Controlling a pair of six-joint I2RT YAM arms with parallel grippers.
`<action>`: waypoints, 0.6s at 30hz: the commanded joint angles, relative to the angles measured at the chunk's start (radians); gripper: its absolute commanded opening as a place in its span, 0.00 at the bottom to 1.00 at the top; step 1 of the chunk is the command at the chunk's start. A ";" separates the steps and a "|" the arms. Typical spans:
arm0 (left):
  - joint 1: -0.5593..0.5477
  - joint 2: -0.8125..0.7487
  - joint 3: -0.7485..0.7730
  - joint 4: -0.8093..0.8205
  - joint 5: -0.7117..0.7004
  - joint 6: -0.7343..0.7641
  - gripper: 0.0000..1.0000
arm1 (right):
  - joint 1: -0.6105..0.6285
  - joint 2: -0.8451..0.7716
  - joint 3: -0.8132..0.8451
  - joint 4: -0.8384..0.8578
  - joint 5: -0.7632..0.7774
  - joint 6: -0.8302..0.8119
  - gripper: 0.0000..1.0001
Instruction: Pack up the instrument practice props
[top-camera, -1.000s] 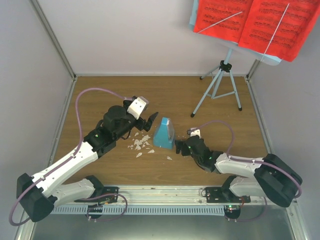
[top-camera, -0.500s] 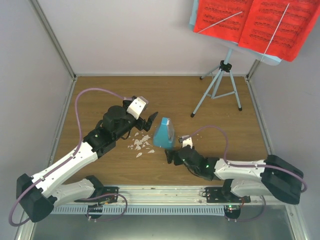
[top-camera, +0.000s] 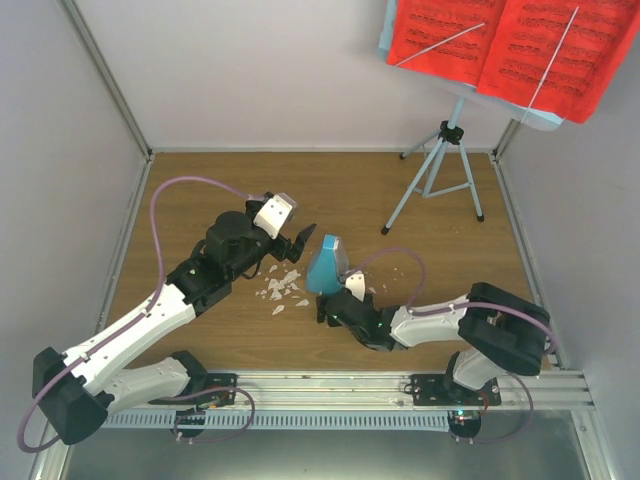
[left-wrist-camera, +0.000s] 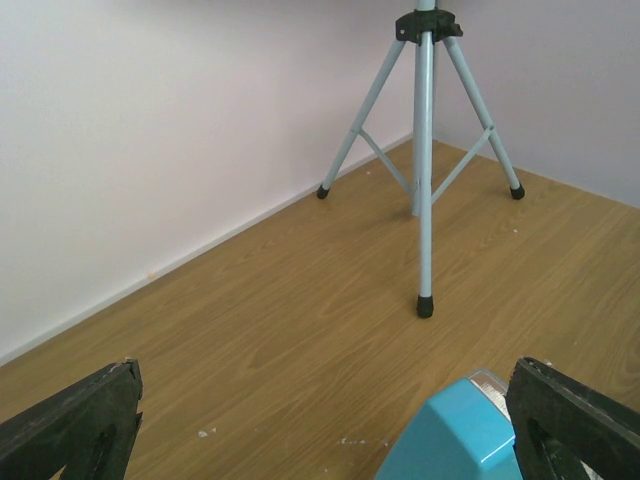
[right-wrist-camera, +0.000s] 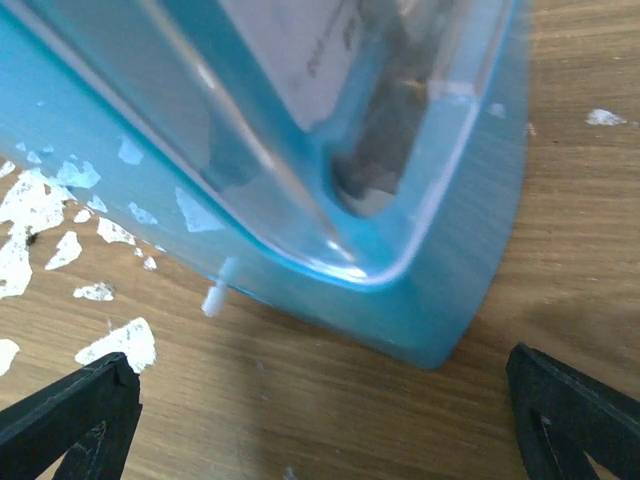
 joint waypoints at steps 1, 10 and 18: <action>0.004 -0.008 -0.008 0.052 -0.003 0.014 0.99 | 0.007 0.058 0.029 0.016 0.022 0.057 1.00; 0.004 -0.014 -0.008 0.051 -0.004 0.017 0.99 | 0.006 0.138 0.078 -0.059 0.066 0.088 1.00; 0.004 -0.015 -0.009 0.052 0.001 0.015 0.99 | 0.005 0.162 0.073 -0.072 0.092 0.054 0.99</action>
